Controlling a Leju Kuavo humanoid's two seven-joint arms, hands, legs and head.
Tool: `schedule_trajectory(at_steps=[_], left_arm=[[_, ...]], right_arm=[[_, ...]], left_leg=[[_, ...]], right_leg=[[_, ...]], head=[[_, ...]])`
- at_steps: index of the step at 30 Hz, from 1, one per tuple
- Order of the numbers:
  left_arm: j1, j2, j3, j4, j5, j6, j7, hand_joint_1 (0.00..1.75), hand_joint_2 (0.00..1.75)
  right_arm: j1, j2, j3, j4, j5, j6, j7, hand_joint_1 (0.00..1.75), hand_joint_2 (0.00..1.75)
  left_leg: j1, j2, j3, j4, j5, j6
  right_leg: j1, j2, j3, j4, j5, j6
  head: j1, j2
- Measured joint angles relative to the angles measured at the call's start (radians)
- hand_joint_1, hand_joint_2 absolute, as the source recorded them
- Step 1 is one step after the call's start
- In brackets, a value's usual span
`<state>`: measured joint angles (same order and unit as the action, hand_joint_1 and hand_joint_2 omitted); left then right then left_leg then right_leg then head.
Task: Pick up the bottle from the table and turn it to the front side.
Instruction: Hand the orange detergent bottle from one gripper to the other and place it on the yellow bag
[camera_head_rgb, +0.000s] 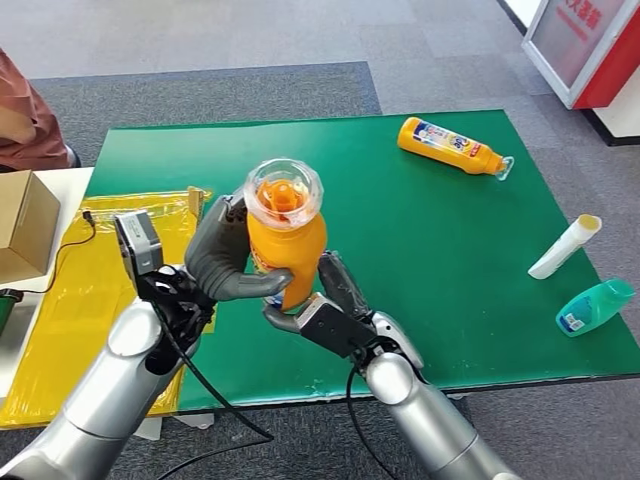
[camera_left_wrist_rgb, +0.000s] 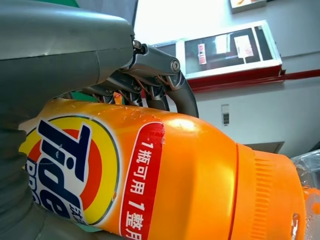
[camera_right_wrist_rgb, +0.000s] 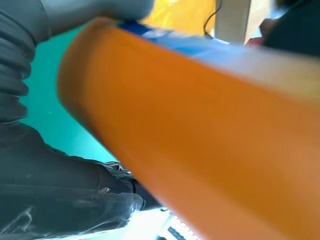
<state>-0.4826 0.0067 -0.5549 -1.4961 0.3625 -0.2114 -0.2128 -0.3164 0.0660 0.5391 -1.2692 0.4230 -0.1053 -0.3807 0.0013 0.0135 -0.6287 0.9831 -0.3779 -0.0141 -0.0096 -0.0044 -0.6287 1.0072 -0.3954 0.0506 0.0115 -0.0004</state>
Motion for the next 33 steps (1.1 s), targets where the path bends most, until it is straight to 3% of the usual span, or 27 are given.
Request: schedule_trajectory(at_steps=[7, 10, 15, 19, 28, 33], left_arm=[[0.094, 0.016, 0.041, -0.099, -0.129, 0.101, -0.067, 1.75, 1.75], [0.143, 0.029, 0.064, -0.164, -0.341, 0.238, -0.119, 1.75, 1.75], [0.203, 0.049, 0.097, -0.275, -0.807, 0.565, -0.137, 1.75, 1.75], [0.237, 0.062, 0.128, -0.313, -0.971, 0.682, -0.105, 1.75, 1.75], [0.303, 0.077, 0.188, -0.319, -1.200, 0.764, -0.028, 1.75, 1.75], [0.341, 0.081, 0.214, -0.313, -1.374, 0.719, 0.070, 1.75, 1.75]], right_arm=[[0.063, -0.004, -0.098, -0.029, -0.054, -0.053, 0.000, 0.00, 1.75], [0.089, -0.017, -0.166, -0.081, -0.060, -0.085, 0.000, 0.00, 1.75], [0.124, -0.037, -0.266, -0.208, -0.060, -0.100, -0.004, 0.00, 1.75], [0.151, -0.042, -0.309, -0.299, -0.097, -0.095, -0.013, 0.00, 1.75], [0.194, -0.043, -0.350, -0.426, -0.118, -0.097, -0.034, 0.00, 1.75], [0.200, -0.044, -0.352, -0.490, -0.100, -0.101, -0.031, 0.00, 1.75]], left_leg=[[0.000, 0.000, 0.000, 0.000, 0.000, 0.000], [0.000, 0.000, 0.000, 0.000, 0.000, 0.000], [0.000, 0.000, -0.001, 0.000, -0.001, 0.000], [0.000, 0.000, -0.001, 0.000, -0.001, 0.000], [0.000, 0.000, -0.001, 0.000, -0.001, 0.000], [0.000, 0.000, -0.001, 0.000, -0.001, 0.000]], right_leg=[[0.000, 0.000, 0.000, 0.000, 0.000, 0.000], [0.000, 0.000, 0.000, 0.000, 0.000, 0.000], [0.000, 0.000, 0.000, 0.000, 0.000, 0.000], [0.000, 0.000, 0.000, 0.000, -0.001, 0.000], [0.000, 0.000, 0.000, 0.000, -0.001, 0.000], [0.000, 0.000, 0.000, 0.000, -0.001, 0.000]], head=[[0.000, 0.000], [0.000, 0.000], [0.000, 0.000], [0.000, 0.000], [0.000, 0.000], [0.000, 0.000]])
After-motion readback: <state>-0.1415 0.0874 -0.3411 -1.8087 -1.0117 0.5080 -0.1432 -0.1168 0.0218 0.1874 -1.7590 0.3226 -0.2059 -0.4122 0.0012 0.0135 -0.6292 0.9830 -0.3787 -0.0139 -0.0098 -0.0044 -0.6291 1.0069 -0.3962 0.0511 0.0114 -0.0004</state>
